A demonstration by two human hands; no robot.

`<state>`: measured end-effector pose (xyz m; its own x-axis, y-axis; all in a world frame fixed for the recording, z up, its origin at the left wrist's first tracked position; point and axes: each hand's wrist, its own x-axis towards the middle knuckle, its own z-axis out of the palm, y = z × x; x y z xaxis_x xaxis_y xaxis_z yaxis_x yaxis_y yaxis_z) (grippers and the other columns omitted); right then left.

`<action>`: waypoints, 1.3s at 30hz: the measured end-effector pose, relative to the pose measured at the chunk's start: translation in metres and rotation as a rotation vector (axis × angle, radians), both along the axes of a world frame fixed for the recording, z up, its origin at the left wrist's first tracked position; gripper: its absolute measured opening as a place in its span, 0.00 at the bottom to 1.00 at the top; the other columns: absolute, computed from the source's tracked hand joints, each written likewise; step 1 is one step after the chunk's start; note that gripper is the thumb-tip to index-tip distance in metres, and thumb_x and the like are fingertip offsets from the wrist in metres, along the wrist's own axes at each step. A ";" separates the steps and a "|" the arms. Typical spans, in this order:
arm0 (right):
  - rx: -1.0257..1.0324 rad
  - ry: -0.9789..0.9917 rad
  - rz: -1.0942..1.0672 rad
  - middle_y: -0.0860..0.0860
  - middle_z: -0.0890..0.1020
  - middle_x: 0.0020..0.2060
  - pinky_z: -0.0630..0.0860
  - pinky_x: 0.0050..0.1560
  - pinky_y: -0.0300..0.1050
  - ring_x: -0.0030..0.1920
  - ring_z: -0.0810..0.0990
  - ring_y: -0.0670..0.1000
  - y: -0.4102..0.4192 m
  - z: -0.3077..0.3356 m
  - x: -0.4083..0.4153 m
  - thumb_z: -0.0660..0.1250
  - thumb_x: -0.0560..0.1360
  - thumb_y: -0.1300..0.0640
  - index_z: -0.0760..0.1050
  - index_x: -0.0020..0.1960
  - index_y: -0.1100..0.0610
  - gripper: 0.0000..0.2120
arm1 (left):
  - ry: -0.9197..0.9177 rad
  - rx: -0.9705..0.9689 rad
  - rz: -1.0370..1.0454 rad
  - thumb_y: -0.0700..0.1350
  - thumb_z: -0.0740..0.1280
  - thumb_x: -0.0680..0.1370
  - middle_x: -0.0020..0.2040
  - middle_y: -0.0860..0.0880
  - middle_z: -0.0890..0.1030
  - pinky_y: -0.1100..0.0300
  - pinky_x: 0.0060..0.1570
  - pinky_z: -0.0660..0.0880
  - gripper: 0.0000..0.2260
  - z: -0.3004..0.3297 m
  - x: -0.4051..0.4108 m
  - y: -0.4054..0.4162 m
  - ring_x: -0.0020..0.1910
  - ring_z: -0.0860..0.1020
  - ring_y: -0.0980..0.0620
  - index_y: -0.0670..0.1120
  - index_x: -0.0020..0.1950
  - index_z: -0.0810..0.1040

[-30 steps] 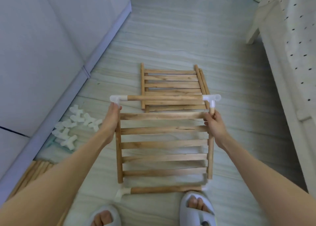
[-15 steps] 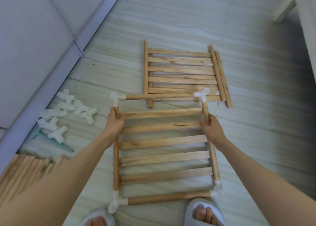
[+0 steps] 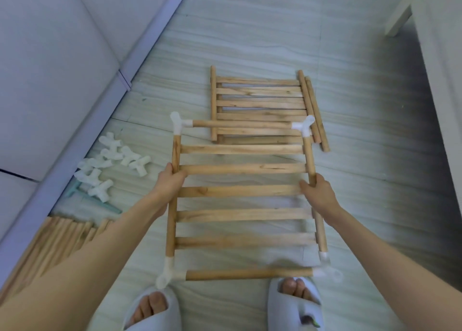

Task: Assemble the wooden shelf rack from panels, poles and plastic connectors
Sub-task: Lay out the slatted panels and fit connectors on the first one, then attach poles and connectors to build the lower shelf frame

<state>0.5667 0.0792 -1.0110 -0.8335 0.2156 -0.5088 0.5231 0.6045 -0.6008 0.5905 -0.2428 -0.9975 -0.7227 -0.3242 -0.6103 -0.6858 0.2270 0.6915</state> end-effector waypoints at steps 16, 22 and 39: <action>-0.013 -0.115 -0.022 0.54 0.72 0.43 0.65 0.39 0.45 0.43 0.70 0.55 -0.008 -0.029 -0.007 0.58 0.78 0.53 0.69 0.53 0.59 0.10 | -0.172 0.070 0.056 0.47 0.59 0.80 0.51 0.46 0.73 0.51 0.48 0.70 0.16 -0.055 -0.002 -0.004 0.48 0.73 0.47 0.43 0.66 0.66; -0.104 -0.101 -0.025 0.51 0.71 0.40 0.65 0.43 0.46 0.46 0.70 0.55 -0.017 -0.035 -0.027 0.58 0.77 0.54 0.70 0.52 0.59 0.09 | -0.068 0.140 0.071 0.44 0.57 0.80 0.60 0.47 0.76 0.56 0.49 0.71 0.15 -0.060 -0.033 -0.012 0.51 0.75 0.51 0.44 0.67 0.70; 0.344 -0.219 0.882 0.58 0.49 0.76 0.55 0.73 0.52 0.76 0.49 0.57 -0.089 -0.036 0.067 0.53 0.81 0.51 0.51 0.77 0.55 0.26 | 0.034 -0.023 -0.205 0.42 0.55 0.82 0.72 0.46 0.67 0.59 0.65 0.62 0.20 -0.027 0.092 -0.022 0.70 0.65 0.49 0.45 0.74 0.60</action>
